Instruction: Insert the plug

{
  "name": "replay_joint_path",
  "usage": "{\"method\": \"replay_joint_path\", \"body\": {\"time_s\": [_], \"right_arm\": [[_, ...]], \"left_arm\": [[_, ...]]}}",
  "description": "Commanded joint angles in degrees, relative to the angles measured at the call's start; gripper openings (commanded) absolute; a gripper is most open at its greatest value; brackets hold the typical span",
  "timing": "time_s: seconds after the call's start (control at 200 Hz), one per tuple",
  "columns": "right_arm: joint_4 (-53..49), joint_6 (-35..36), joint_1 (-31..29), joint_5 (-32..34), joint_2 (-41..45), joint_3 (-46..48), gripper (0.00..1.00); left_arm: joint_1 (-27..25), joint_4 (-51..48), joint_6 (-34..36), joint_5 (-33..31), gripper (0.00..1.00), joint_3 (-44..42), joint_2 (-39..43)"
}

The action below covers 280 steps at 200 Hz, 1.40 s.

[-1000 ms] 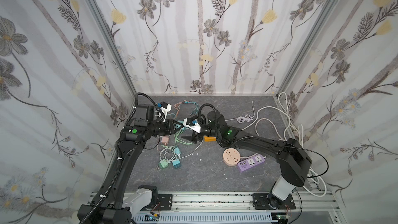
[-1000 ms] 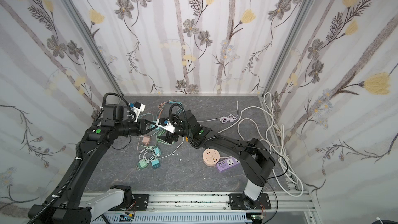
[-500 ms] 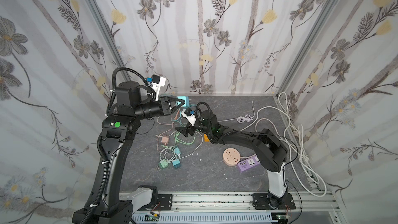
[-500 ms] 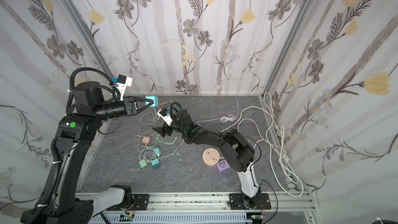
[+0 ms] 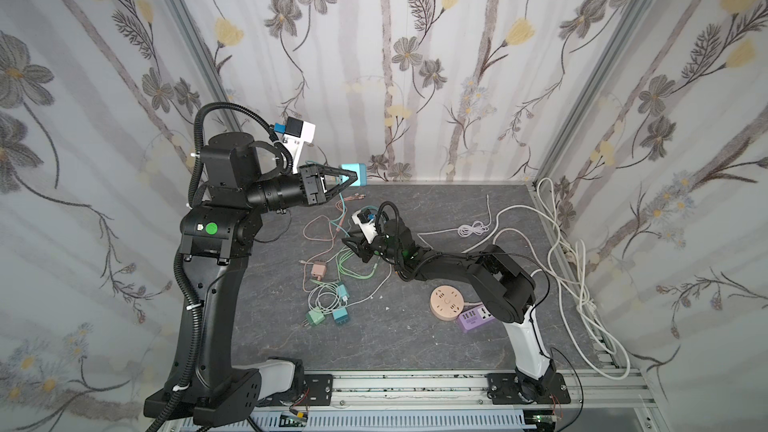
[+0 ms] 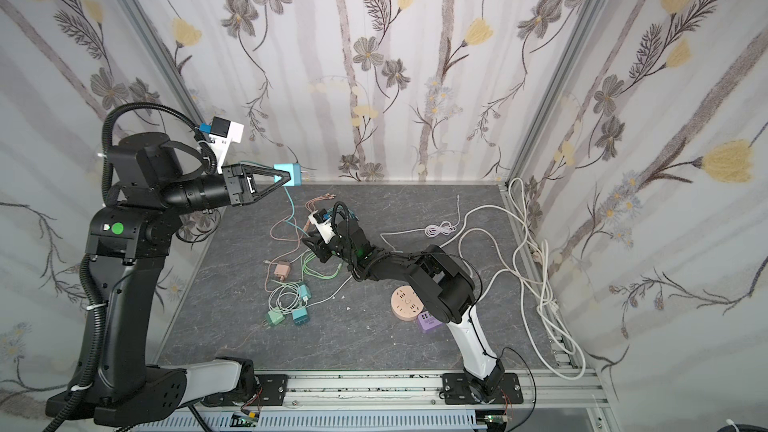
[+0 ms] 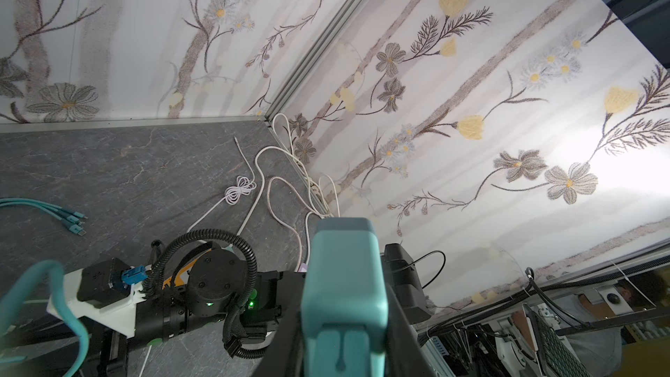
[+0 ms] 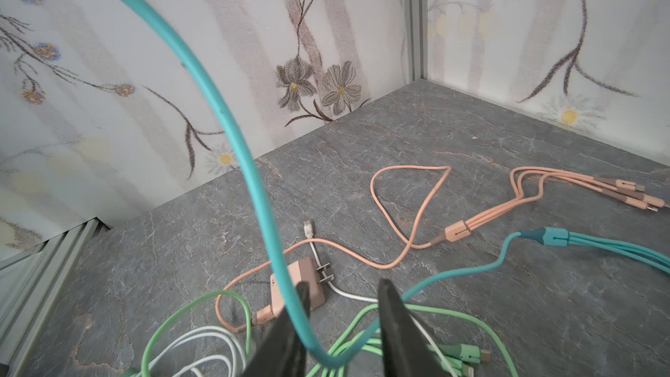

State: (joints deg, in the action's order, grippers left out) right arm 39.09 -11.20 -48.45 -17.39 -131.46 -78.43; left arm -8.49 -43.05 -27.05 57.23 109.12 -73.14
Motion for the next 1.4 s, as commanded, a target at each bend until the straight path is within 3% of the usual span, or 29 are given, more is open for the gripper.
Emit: {"method": "replay_joint_path", "body": {"time_s": [0.0,0.065,0.22,0.33,0.5,0.685,0.894,1.094,1.274,1.339,1.394], "right_arm": [[1.9,-6.0,1.6,-0.2,3.5,-2.0,0.09],[0.4,-7.3,3.3,-0.2,5.4,-4.1,0.0],[-4.8,-8.1,8.8,0.2,8.1,-8.7,0.0],[-14.5,-10.5,13.2,-1.2,9.2,-15.1,0.0],[-20.7,-10.4,19.2,-2.4,8.6,-23.5,0.0],[-24.4,-16.6,25.3,-5.3,3.5,-34.4,0.0],[-25.8,-18.8,29.8,-5.1,-2.1,-47.8,0.0],[-26.6,-16.8,34.1,-2.5,-7.6,-59.2,0.0],[-29.9,-15.7,36.9,-4.7,-10.1,-58.5,0.0],[-31.5,-14.0,36.9,-6.7,-9.6,-54.3,0.11],[-32.2,-13.1,37.0,-7.7,-8.2,-49.3,0.29]], "left_arm": [[0.2,1.4,0.2,0.2,0.0,-0.7,0.7],[0.2,2.7,-0.1,0.3,0.0,-3.0,0.7],[-0.4,4.4,1.8,-2.5,0.0,-9.7,2.9],[-1.8,4.4,4.5,-6.3,0.0,-12.9,2.9],[-5.8,2.3,9.2,-11.5,0.0,-13.0,-2.6],[-13.4,-4.8,19.0,-29.2,0.0,-4.3,-12.5],[-13.6,-4.5,21.3,-33.7,0.0,11.0,-25.6],[-13.7,-3.4,22.7,-40.6,0.0,35.8,-41.3],[-14.0,2.5,23.9,-35.6,0.0,36.4,-47.6],[-14.5,1.5,25.7,-35.7,0.0,34.3,-48.9],[-14.9,1.0,27.7,-35.7,0.0,31.4,-49.5]]}}
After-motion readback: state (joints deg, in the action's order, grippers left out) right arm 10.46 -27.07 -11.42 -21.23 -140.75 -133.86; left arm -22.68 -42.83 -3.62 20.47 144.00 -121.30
